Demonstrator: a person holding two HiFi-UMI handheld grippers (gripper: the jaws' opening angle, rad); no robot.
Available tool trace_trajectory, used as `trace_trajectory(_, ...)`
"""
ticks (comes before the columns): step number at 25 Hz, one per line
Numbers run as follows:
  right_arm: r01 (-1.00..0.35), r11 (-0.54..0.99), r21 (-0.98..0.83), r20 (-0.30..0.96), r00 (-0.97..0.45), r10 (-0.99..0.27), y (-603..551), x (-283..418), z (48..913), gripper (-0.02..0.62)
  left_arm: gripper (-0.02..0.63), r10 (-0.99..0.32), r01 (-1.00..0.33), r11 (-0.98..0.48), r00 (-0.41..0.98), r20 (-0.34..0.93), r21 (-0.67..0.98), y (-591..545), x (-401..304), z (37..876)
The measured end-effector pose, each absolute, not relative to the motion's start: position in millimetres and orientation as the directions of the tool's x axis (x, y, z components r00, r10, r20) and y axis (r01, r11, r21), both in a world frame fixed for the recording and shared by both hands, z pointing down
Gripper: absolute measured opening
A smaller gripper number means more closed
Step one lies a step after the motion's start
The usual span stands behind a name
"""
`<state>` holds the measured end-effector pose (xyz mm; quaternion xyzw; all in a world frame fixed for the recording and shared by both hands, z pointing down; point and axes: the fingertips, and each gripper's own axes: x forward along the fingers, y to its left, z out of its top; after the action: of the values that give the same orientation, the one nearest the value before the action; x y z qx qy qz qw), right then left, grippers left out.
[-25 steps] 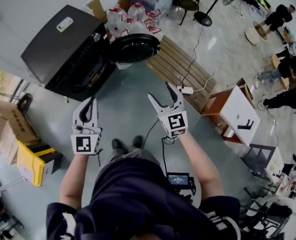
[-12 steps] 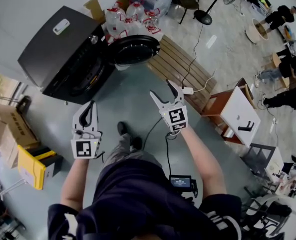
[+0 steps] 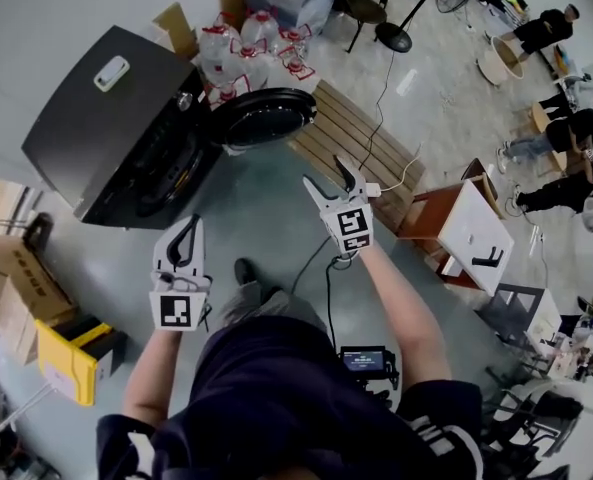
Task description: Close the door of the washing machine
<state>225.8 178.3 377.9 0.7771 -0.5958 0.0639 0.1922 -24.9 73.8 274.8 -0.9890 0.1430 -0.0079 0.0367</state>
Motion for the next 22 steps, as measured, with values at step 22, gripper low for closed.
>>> trace_trajectory(22, -0.975, -0.06, 0.214, 0.497, 0.162, -0.852, 98.7, 423.5, 493.6, 0.33, 0.023, -0.459, -0.456, -0.889, 0.885, 0.079, -0.049, 6.9, 98.8, 303.2)
